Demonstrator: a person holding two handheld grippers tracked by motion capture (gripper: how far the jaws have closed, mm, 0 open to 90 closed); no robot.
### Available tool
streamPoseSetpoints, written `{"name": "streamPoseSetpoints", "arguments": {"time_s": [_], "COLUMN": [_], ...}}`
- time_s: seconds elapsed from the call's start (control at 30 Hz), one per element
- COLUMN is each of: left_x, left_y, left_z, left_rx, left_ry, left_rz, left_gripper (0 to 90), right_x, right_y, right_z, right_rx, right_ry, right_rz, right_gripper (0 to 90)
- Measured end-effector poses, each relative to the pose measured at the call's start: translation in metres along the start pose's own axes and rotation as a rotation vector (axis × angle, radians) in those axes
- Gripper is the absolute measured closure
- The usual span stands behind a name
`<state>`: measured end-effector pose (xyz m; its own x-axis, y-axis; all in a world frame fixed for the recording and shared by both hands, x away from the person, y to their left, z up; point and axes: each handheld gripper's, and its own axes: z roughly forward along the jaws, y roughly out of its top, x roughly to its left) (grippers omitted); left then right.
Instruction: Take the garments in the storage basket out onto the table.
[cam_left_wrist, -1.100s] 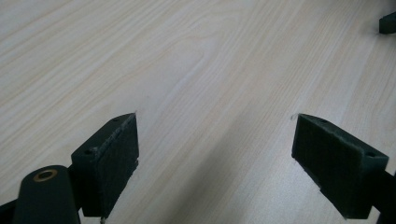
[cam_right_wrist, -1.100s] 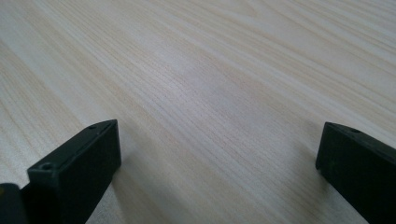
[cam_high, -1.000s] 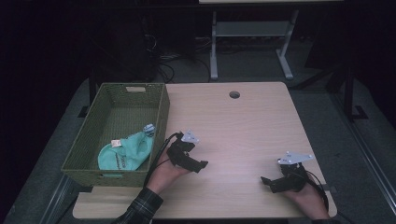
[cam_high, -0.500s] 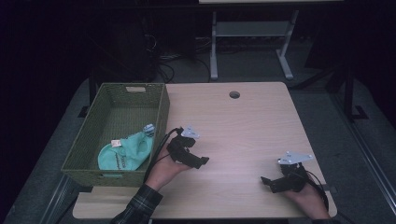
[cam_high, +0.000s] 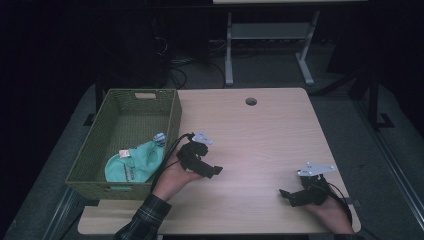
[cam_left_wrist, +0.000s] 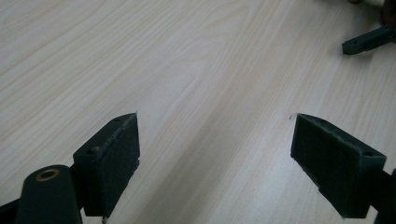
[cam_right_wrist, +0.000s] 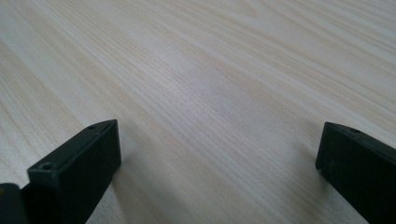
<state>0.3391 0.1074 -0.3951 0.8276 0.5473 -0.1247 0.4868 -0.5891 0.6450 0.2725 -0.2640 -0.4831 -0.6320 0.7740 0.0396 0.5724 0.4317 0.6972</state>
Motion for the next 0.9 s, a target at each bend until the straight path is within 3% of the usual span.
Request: {"name": "streamPoseSetpoints", "arguments": {"time_s": [0.1,0.23,0.6,0.7,0.9], "left_x": [0.001,0.002,0.012,0.013,0.018], "left_y": [0.003,0.007,0.014,0.014,0.015], "left_z": [-0.003,-0.007,-0.021,-0.024,-0.037], "left_rx": [0.023,0.006,0.026,0.01,0.009], "left_ry": [-0.004,-0.018,-0.035,-0.028,-0.014], "left_rz": [0.021,0.012,0.036,0.015,0.026], "left_gripper": [14.9,17.8,18.5,18.6,18.7], "right_x": [0.0,0.0,0.0,0.0,0.0], "right_y": [0.0,0.0,0.0,0.0,0.0], "right_z": [0.0,0.0,0.0,0.0,0.0], "right_rx": [0.0,-0.001,0.0,0.0,0.0], "right_ry": [0.0,0.0,0.0,0.0,0.0], "right_rz": [0.0,0.0,0.0,0.0,0.0], "right_gripper": [0.0,0.0,0.0,0.0,0.0]}}
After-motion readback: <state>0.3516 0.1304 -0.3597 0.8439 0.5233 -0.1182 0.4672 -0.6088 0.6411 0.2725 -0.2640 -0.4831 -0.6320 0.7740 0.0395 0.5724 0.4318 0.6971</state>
